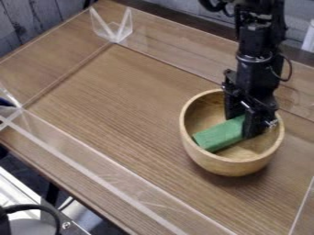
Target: Remove the green block from inside the brown bowl and put it on the table
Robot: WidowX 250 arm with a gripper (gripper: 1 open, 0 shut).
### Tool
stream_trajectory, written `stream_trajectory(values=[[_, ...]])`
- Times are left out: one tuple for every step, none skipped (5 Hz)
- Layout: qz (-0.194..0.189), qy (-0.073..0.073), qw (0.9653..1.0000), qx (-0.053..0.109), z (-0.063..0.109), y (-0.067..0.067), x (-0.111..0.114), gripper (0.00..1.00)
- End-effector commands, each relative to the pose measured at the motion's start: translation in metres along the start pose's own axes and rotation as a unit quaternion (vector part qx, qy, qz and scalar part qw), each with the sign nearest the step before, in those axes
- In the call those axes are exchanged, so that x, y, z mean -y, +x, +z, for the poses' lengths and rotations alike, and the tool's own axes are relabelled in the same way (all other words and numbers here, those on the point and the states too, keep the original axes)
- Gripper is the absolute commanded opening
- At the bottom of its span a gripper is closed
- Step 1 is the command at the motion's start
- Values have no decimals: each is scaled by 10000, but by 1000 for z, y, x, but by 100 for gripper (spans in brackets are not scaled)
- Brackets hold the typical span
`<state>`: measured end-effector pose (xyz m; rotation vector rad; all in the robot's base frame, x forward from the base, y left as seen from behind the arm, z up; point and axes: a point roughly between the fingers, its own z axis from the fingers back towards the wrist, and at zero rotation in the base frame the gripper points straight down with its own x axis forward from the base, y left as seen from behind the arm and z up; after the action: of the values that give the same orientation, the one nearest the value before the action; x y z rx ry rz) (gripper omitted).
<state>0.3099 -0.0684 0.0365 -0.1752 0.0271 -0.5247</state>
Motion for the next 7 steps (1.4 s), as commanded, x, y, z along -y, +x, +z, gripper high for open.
stream_trajectory(values=[[-44,53,9996,269,22,1,-4,0],[-49,21,9995,297,30,-2,-7,0],[59,69,9995,311,33,-3,-7,0],[152,106,9993,315,35,-4,-7,0],[288,171,9975,621,37,-3,-14,0],[398,218,9950,891,38,-3,-20,0],[418,299,9942,940,43,-4,-24,0]])
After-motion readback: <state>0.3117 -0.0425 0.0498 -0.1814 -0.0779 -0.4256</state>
